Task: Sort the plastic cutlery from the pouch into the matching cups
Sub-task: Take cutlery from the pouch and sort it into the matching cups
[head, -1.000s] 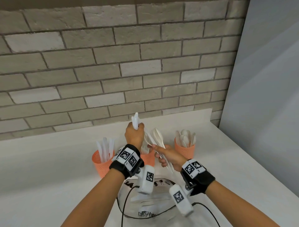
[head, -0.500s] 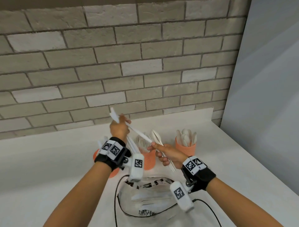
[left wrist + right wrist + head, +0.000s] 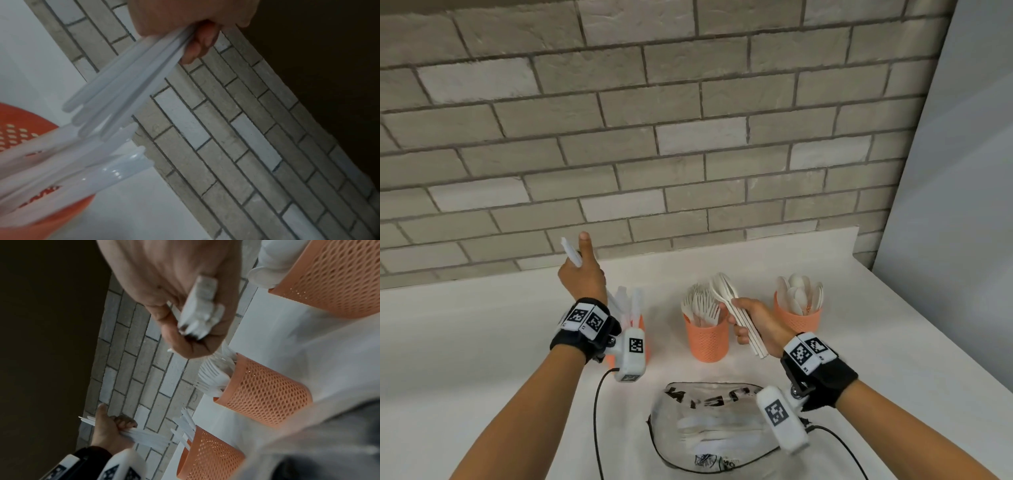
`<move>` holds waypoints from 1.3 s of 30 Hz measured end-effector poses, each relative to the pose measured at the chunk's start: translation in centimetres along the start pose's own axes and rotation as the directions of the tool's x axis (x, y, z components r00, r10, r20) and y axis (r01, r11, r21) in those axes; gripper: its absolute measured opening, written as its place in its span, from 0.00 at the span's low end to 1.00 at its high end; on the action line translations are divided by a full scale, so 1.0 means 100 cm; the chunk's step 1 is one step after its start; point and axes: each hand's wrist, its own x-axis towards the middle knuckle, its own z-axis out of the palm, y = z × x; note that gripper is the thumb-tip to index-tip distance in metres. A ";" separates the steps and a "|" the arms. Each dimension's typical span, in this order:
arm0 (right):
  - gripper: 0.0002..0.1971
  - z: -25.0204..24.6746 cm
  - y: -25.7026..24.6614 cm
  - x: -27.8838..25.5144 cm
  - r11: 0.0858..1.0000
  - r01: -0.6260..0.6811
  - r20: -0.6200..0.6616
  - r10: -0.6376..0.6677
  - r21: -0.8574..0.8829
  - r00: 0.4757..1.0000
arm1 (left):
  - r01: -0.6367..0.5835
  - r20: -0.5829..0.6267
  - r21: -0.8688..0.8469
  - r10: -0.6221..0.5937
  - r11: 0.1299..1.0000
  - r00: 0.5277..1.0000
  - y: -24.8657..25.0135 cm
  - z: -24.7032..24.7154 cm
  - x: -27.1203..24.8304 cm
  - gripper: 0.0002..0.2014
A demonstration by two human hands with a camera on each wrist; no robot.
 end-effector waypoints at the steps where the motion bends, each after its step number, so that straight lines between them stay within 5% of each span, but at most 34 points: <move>1: 0.14 0.000 -0.001 0.000 1.000 0.004 0.005 -0.004 -0.001 1.000 | -0.014 0.012 0.039 0.013 0.999 1.000 -0.003 0.001 0.000 0.27; 8: 0.11 -0.001 -0.006 -0.004 1.000 0.017 0.071 -0.017 -0.007 0.997 | -0.049 0.152 0.253 0.011 0.966 0.988 -0.039 -0.003 -0.006 0.30; 11: 0.11 0.000 -0.007 -0.005 1.000 0.000 0.074 0.001 -0.019 0.997 | -0.062 0.211 0.343 -0.013 0.937 0.977 -0.063 -0.011 -0.013 0.23; 14: 0.13 0.002 -0.006 -0.003 0.999 -0.013 0.056 0.015 -0.042 0.998 | -0.060 0.218 0.378 -0.026 0.924 0.976 -0.078 -0.017 -0.019 0.16; 20: 0.16 0.010 -0.001 0.000 0.998 0.000 0.054 0.003 -0.060 0.999 | -0.066 0.226 0.485 -0.052 0.872 0.973 -0.080 -0.020 -0.020 0.16; 26: 0.12 0.014 -0.001 -0.002 0.997 0.040 0.052 -0.037 -0.071 0.998 | -0.250 0.259 0.551 0.121 0.796 0.958 -0.066 -0.022 -0.025 0.13; 30: 0.13 0.016 0.002 -0.002 0.994 0.072 0.053 -0.068 -0.079 0.996 | -0.390 0.329 0.355 0.277 0.850 0.903 -0.037 -0.007 -0.050 0.10; 32: 0.12 0.018 0.005 -0.002 0.993 0.089 0.061 -0.085 -0.076 0.995 | -0.321 0.450 0.255 0.182 0.912 0.874 -0.027 0.001 -0.066 0.09; 35: 0.10 0.020 0.006 -0.004 0.991 0.122 0.051 -0.119 -0.063 0.992 | -0.245 0.673 0.296 -0.020 0.923 0.739 -0.025 0.008 -0.090 0.06; 39: 0.11 0.022 0.009 -0.005 0.981 0.168 0.017 -0.167 -0.093 0.986 | -0.142 0.721 0.355 -0.173 0.924 0.671 -0.027 0.012 -0.113 0.12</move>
